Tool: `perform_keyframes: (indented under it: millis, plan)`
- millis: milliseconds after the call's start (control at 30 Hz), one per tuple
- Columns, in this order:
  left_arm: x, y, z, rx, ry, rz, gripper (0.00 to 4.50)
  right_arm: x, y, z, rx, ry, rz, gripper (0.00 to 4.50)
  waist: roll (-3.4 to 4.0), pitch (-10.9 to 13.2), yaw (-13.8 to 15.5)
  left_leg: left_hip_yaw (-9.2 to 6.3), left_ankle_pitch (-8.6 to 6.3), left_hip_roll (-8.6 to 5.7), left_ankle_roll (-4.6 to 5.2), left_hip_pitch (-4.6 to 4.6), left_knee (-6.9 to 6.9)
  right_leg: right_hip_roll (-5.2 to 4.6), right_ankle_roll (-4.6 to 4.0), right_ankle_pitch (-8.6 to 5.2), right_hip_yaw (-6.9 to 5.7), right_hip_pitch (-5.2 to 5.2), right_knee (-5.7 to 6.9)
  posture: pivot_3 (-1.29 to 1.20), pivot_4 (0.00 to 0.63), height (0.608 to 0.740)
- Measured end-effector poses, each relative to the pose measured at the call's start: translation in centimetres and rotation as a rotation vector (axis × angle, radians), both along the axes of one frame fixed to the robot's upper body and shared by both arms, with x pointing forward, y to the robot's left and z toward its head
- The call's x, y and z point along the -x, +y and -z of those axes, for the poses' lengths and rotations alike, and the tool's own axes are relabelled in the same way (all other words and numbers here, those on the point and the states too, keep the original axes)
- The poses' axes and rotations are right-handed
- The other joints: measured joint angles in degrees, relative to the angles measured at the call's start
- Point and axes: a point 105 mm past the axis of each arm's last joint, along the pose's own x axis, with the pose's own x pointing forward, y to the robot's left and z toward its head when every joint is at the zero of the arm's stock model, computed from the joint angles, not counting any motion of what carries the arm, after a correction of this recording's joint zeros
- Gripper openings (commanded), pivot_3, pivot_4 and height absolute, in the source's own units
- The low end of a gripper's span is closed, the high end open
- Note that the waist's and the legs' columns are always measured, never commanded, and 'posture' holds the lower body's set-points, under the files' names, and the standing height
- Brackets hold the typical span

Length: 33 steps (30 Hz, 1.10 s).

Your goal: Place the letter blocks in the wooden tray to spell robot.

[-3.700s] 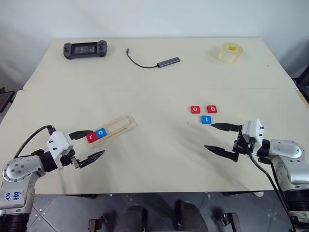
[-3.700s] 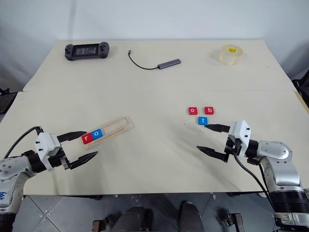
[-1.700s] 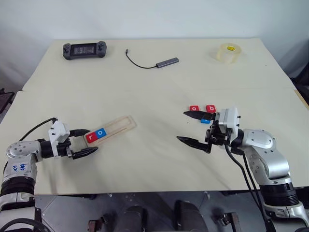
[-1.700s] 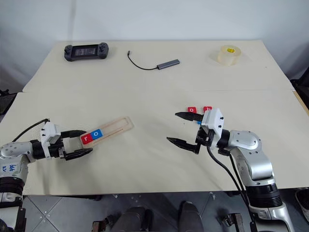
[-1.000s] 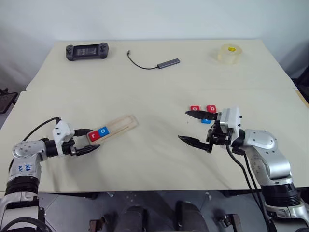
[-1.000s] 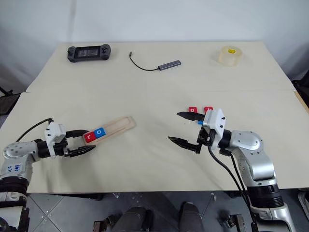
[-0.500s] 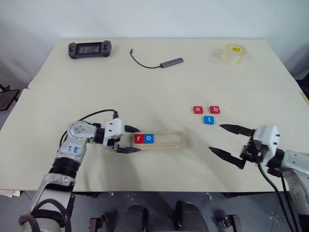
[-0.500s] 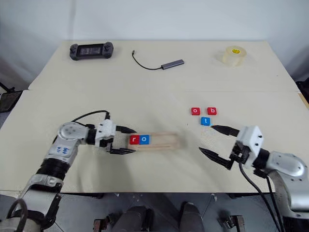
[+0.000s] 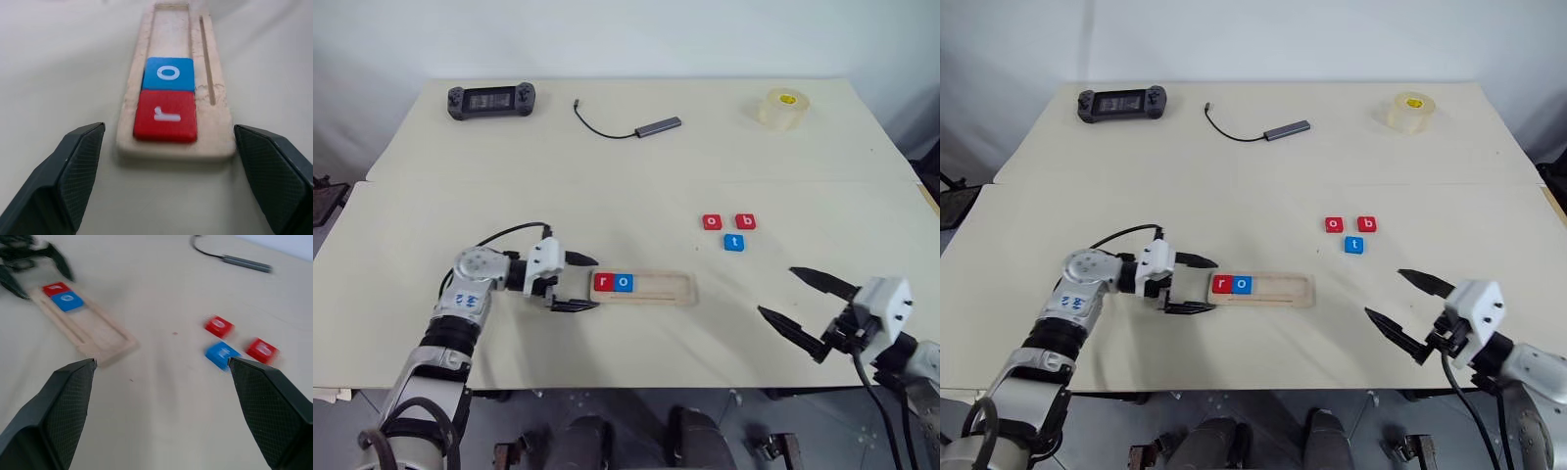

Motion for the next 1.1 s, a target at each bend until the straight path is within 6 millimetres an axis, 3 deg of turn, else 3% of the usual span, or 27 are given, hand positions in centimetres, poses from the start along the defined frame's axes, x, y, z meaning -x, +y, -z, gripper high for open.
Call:
perform_keyframes:
  millis: [167, 333, 400, 500, 633, 867, 1100]
  plan:
    - [1.8, 3.5, -0.4, 0.036, -0.038, -0.073, 4.47, 0.5, -1.9, 0.4, -0.023, -0.048, 0.12, 4.5, 0.01, 0.0, -0.01, 0.01, 0.0, -0.01, 0.0, 0.1, 0.04, -0.04, 0.01, 0.01, 0.07, 0.09, -0.01, 0.0, 0.15, 0.74]
    - [3.1, 3.7, -0.6, 0.117, 0.013, -0.11, 4.47, -0.3, -2.6, 0.5, -0.057, -0.069, 0.175, 4.5, 0.0, 0.0, 0.01, -0.11, -0.01, -0.01, 0.0, 0.08, 0.06, -0.04, 0.01, 0.01, 0.1, 0.13, -0.01, 0.0, 0.15, 0.74]
    - [3.5, 3.5, -1.1, 0.161, 0.031, -0.135, 4.47, -1.7, -2.8, -0.2, -0.09, -0.094, 0.194, 4.5, 0.01, 0.0, -0.26, -0.12, -0.01, -0.01, 0.0, 0.1, 0.05, -0.04, 0.0, 0.01, 0.13, 0.11, 0.02, 0.0, 0.15, 0.74]
    - [3.9, 2.6, -2.1, 0.207, -0.014, -0.159, 4.47, -5.0, -1.5, -2.5, -0.099, -0.097, 0.157, 4.5, 0.07, 0.0, -1.06, -0.11, 0.0, 0.03, -0.03, 0.11, 0.07, -0.04, -0.03, 0.01, 0.14, 0.08, 0.0, 0.0, 0.15, 0.74]
    - [4.5, 2.5, -2.4, 0.23, -0.031, -0.199, 4.47, -8.7, -0.1, -4.4, -0.057, 0.004, 0.149, 4.5, 0.08, -0.01, -1.4, -0.15, -0.01, 0.09, -0.07, 0.06, 0.05, -0.02, -0.1, -0.03, 0.08, 0.01, 0.02, 0.0, 0.15, 0.74]
    - [5.2, 2.2, -2.8, 0.315, -0.056, -0.287, 4.47, -15.0, 2.0, -3.6, 0.051, 0.264, 0.257, 4.5, 0.08, 0.0, -1.18, -0.26, -0.01, 0.03, -0.07, -0.1, 0.05, -0.06, -0.11, -0.03, -0.01, -0.04, -0.03, 0.0, 0.15, 0.74]
    - [5.4, 2.2, -2.9, 0.334, -0.043, -0.339, 4.47, -15.9, 2.7, -2.4, 0.072, 0.33, 0.274, 4.5, 0.08, 0.0, -1.13, -0.39, -0.03, -0.08, -0.05, -0.24, -0.03, -0.05, -0.12, -0.03, -0.13, -0.1, -0.09, 0.0, 0.15, 0.74]
